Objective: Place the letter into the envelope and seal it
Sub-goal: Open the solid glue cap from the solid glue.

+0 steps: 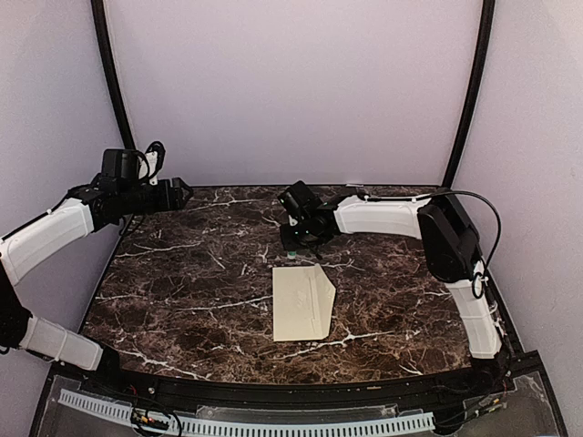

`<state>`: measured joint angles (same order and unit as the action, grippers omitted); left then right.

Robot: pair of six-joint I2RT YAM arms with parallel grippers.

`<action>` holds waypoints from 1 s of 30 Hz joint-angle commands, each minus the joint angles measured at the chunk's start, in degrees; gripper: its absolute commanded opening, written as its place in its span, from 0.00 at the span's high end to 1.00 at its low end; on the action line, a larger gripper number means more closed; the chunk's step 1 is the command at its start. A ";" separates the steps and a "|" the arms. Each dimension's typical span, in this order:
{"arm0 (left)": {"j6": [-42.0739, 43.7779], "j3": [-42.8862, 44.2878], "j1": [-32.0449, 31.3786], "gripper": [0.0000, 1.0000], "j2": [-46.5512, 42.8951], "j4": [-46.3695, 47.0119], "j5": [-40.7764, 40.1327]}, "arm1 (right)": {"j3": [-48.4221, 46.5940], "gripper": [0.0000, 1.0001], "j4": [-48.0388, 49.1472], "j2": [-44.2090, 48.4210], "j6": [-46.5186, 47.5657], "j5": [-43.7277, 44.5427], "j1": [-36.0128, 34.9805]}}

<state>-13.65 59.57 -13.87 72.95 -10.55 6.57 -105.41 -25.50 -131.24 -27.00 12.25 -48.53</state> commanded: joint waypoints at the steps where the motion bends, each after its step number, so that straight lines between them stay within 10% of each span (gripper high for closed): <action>1: 0.16 -1.84 0.34 0.19 -1.84 2.89 5.45 | 0.69 0.83 3.98 3.95 1.55 -1.63 -0.02; 14: 4.16 -11.61 -8.73 0.19 -6.93 21.52 31.86 | 15.81 0.81 18.63 23.41 4.62 -45.29 2.21; 30: 4.03 -10.31 -19.18 0.19 0.51 22.74 43.35 | 17.70 0.80 21.67 27.60 2.94 -55.78 -0.40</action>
<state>-9.26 48.49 -31.81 73.49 9.85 45.71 -87.07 -7.09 -103.63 -23.68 -40.49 -48.40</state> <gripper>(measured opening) 0.812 0.209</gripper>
